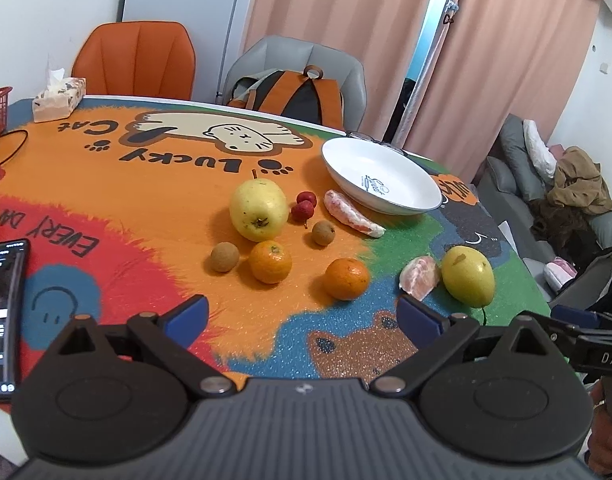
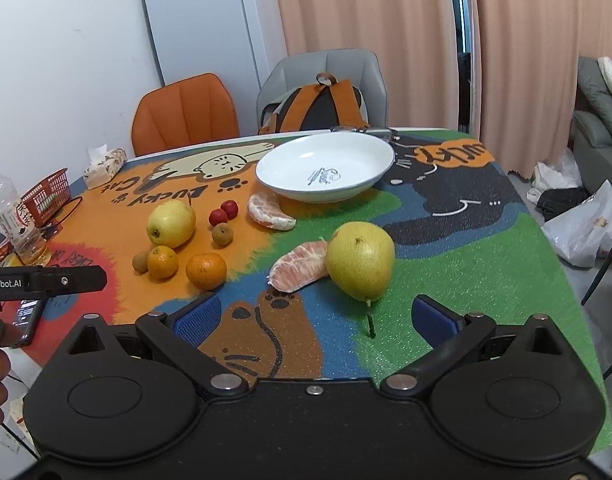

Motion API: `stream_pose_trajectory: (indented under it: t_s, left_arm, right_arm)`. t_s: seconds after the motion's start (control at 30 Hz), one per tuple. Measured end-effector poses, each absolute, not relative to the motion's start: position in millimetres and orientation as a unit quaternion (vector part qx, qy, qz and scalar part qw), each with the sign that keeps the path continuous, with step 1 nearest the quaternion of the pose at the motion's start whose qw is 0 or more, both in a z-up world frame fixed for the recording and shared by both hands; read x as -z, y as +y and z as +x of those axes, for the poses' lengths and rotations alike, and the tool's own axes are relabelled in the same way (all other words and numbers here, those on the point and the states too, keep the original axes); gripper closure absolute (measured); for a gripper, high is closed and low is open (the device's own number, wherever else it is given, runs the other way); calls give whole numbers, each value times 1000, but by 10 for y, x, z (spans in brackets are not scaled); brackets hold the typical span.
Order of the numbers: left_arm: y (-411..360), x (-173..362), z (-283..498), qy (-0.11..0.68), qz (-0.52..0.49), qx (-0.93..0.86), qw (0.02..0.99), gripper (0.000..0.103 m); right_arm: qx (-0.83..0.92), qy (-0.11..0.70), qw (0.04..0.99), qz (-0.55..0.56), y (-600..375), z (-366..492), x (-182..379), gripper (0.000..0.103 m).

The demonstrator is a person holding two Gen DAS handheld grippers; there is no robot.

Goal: Organize fruits
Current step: 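Move left tool toward yellow pear while right tool approaches the green-yellow pear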

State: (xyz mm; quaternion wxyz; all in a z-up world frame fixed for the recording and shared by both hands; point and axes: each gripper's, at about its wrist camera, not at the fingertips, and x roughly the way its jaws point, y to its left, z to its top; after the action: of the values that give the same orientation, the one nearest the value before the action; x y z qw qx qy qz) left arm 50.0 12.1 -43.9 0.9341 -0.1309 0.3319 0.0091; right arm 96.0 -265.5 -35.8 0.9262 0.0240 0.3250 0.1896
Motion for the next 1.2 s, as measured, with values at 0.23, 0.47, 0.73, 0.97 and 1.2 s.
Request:
stream_pose_trajectory:
  t_s: [0.23, 0.47, 0.73, 0.97, 1.2]
  left_arm:
    - [98, 525, 624, 327, -132, -1, 936, 13]
    - [56, 616, 778, 334, -138, 10, 933, 27]
    - [80, 631, 955, 329, -137, 5, 934, 29]
    - [183, 621, 1129, 328, -140, -7, 934, 29]
    - [286, 648, 1289, 329, -148, -19, 932, 30]
  right_arm:
    - [-190, 318, 928, 28, -2673, 1058, 438, 1]
    - [-194, 329, 923, 44, -2720, 1215, 555, 14]
    - [-184, 335, 923, 53, -2778, 1375, 639, 14]
    - [-182, 339, 921, 59, -2791, 1537, 688, 14]
    - [-180, 341, 921, 55, -2731, 1672, 723, 15]
